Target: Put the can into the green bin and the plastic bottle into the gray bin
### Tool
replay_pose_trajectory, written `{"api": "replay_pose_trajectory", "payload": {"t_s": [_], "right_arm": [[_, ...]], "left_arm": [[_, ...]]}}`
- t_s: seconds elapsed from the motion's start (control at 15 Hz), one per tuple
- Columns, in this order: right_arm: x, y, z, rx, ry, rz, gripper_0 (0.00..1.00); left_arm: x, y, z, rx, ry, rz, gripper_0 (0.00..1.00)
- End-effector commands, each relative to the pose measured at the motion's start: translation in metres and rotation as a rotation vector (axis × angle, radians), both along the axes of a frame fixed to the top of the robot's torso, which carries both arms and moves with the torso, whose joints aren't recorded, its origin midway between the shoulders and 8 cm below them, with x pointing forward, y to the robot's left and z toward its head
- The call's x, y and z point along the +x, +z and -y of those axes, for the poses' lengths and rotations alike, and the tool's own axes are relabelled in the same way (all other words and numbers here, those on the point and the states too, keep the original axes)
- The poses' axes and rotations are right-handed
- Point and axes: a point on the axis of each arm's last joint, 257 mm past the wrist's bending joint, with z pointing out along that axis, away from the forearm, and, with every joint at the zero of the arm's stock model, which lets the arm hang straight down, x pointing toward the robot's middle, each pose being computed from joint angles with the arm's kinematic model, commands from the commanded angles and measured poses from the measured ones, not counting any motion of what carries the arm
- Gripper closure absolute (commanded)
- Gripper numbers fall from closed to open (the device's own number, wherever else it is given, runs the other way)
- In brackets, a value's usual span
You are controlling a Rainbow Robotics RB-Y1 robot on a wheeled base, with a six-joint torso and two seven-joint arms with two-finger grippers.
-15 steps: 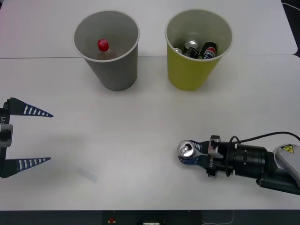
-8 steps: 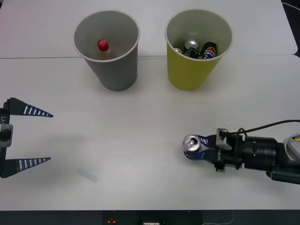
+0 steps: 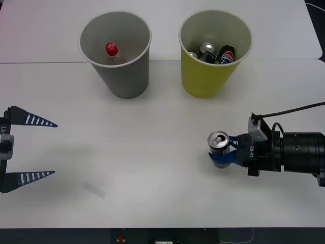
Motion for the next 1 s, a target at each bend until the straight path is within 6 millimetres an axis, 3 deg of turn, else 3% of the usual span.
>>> {"api": "replay_pose_trajectory", "payload": {"t_s": [0.07,0.4,0.67,0.87,1.0], "right_arm": [[0.001,0.032,0.003,0.010,-0.058,-0.066,1.00],[0.001,0.097,0.013,0.061,-0.141,-0.215,1.00],[0.000,0.152,0.036,0.056,-0.232,-0.294,1.00],[0.003,0.191,0.035,0.125,-0.289,-0.347,1.00],[0.016,0.215,0.032,0.146,-0.311,-0.342,1.00]], "left_arm": [[0.000,0.000,0.000,0.000,0.000,0.000,0.00],[0.000,0.000,0.000,0.000,0.000,0.000,0.00],[0.000,0.000,0.000,0.000,0.000,0.000,0.00],[0.000,0.000,0.000,0.000,0.000,0.000,0.00],[0.000,0.000,0.000,0.000,0.000,0.000,0.00]]}}
